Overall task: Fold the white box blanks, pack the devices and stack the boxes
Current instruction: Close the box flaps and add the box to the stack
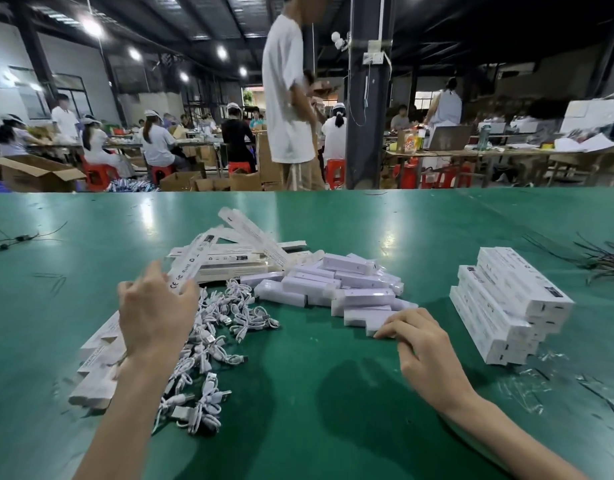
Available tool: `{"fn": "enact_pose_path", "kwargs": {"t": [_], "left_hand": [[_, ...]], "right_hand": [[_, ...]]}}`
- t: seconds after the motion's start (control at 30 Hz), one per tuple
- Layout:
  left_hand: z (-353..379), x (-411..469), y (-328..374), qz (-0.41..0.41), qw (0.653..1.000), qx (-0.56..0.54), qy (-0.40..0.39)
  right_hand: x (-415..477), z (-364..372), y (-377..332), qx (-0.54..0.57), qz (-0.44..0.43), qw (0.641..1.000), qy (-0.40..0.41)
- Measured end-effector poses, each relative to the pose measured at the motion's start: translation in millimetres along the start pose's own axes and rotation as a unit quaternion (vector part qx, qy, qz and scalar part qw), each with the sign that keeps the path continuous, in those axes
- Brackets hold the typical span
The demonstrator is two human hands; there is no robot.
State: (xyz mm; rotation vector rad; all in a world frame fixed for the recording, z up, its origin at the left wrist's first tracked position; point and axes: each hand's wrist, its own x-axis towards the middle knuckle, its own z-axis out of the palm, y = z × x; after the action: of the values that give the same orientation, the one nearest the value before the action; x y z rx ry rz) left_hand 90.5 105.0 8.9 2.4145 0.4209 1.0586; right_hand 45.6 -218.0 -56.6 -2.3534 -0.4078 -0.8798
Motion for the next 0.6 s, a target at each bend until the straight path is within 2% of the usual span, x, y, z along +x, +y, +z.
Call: {"fn": "enact_pose_path", "kwargs": {"t": [0.17,0.43,0.53,0.6], "left_hand": [[-2,-5,1,-0.01,0.999,0.05,0.007],[-12,4,-8,-0.022,0.991,0.097,0.088],[-15,7,-7,-0.01,0.991,0.056,0.123],[-16,2,3,0.015,0.994,-0.026,0.102]], "right_hand": [[1,-2,-2,0.063,0.042,0.997,-0.006],[2,-5,-7,0.131,0.102,0.986,-0.013],[2,-5,-9,0.144,0.113,0.983,-0.014],[3,-4,-9,0.168,0.131,0.977,-0.021]]}}
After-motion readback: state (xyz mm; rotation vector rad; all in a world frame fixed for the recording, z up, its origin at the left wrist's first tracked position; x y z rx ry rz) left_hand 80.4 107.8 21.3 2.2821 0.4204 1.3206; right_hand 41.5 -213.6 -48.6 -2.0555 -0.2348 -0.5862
